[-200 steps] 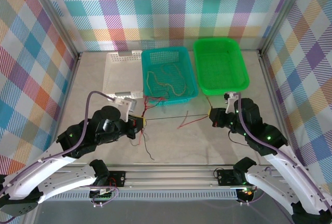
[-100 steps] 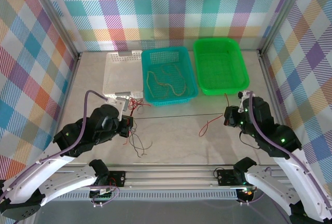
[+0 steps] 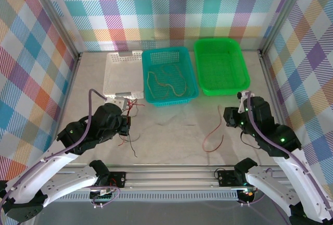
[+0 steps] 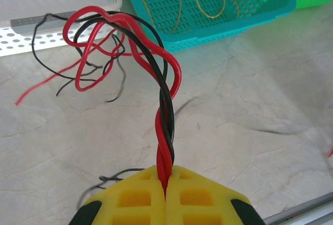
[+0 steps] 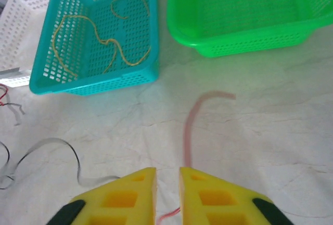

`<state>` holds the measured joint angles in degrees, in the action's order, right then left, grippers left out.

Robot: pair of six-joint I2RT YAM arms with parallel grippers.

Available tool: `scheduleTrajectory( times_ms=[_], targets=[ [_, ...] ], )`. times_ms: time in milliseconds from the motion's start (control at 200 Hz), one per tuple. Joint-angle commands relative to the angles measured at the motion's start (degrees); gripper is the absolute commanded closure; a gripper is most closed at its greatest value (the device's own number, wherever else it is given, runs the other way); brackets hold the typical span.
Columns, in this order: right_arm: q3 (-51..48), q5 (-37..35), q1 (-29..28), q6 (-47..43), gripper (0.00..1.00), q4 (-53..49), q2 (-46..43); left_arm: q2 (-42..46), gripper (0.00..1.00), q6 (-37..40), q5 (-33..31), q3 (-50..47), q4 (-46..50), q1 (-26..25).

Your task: Untangle the cables

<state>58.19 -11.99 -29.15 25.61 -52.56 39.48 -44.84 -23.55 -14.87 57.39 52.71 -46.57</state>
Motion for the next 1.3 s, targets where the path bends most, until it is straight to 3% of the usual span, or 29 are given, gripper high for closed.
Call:
scheduleTrajectory(
  times_ms=[0,130,295,395,610,960,1300],
  targets=[
    [-1.65,4.42,0.41,-0.38,0.86,4.47,-0.07,0.05,1.0,-1.74,3.79,-1.63,-4.46,0.57],
    [-1.86,3.78,0.41,-0.39,0.84,4.97,1.23,-2.11,1.0,-2.46,5.46,-1.19,-6.25,0.59],
    [-5.42,8.05,0.41,1.39,0.54,6.41,5.02,-2.88,1.0,-1.87,4.48,-0.01,-6.29,0.54],
    [-10.17,14.85,0.41,3.17,0.49,11.65,9.06,-3.91,1.0,-0.63,3.75,1.11,-5.56,0.6],
    [-16.66,18.9,-0.06,4.65,0.38,21.96,15.53,-7.1,1.0,3.05,3.31,4.9,-4.19,0.55],
    [-17.91,13.78,-7.7,2.87,0.35,34.45,34.17,-3.13,1.0,5.16,3.23,0.39,-7.0,0.65],
    [-15.24,9.33,-9.56,3.33,0.42,38.67,44.41,-1.48,1.0,5.12,2.91,-0.74,-7.09,0.69]
  ],
)
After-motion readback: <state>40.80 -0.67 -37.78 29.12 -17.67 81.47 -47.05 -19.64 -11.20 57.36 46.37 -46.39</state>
